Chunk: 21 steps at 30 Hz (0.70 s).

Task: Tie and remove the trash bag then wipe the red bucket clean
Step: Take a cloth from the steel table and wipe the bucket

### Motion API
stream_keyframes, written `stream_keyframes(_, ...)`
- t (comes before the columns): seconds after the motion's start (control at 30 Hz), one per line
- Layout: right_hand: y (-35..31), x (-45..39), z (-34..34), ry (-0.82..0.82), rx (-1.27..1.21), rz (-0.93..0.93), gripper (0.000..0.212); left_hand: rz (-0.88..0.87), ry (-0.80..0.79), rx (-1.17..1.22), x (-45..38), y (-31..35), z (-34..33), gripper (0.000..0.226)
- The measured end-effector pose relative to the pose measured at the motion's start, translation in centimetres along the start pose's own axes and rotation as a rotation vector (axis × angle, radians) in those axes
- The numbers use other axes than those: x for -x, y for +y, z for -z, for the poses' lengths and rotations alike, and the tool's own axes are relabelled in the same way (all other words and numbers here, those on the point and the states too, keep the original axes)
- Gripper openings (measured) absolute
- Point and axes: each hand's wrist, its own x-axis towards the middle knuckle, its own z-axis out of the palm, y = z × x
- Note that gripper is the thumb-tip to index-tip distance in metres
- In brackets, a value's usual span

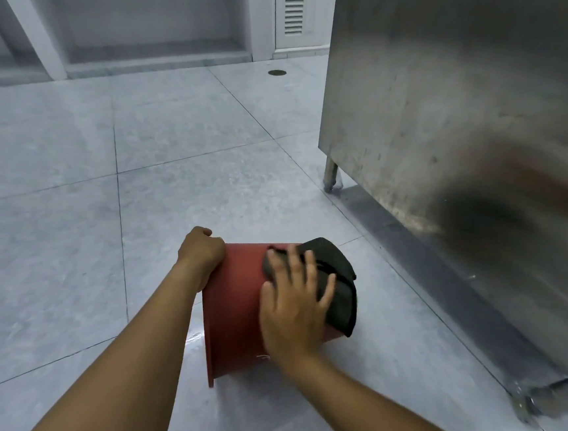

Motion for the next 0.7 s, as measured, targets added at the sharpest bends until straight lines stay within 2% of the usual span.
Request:
stream_keyframes(0.1, -2.4, 1.9, -0.3, -0.021, -0.076, 0.261, 0.048, -0.023, 0.005, 0.071, 0.5, 0.3, 0.2, 0.048)
stream_keyframes(0.17, -2.3, -0.4, 0.2, -0.054, -0.129, 0.328, 0.045, -0.067, 0.007, 0.165, 1.2, 0.2, 0.5, 0.047)
stream_keyframes(0.23, -0.9, -3.7, 0.8, -0.101, -0.037, 0.351, 0.048, -0.113, -0.020, 0.238, 2.2, -0.1, 0.7, 0.046)
stream_keyframes(0.3, 1.4, -7.2, 1.3, -0.192, 0.083, 0.227, 0.055, -0.184, -0.032, 0.215, 3.7, -1.0, 0.5, 0.045)
stream_keyframes(0.37, 3.8, -9.7, 1.6, -0.260, 0.139, 0.004, 0.050, -0.261, -0.027, 0.174, 5.3, -2.1, 0.0, 0.046)
stream_keyframes(0.47, 4.6, -10.8, 1.8, -0.216, -0.039, -0.186, 0.029, -0.285, 0.021, 0.193, 6.4, -3.1, -0.4, 0.039)
stream_keyframes(0.57, 2.4, -9.2, 1.4, -0.102, -0.180, -0.177, 0.021, -0.201, 0.070, 0.218, 5.6, -2.6, 0.6, 0.038)
stream_keyframes(0.7, -2.6, -4.2, 1.5, -0.034, -0.427, 0.046, 0.015, -0.074, 0.030, 0.248, 3.1, -1.6, 1.9, 0.050)
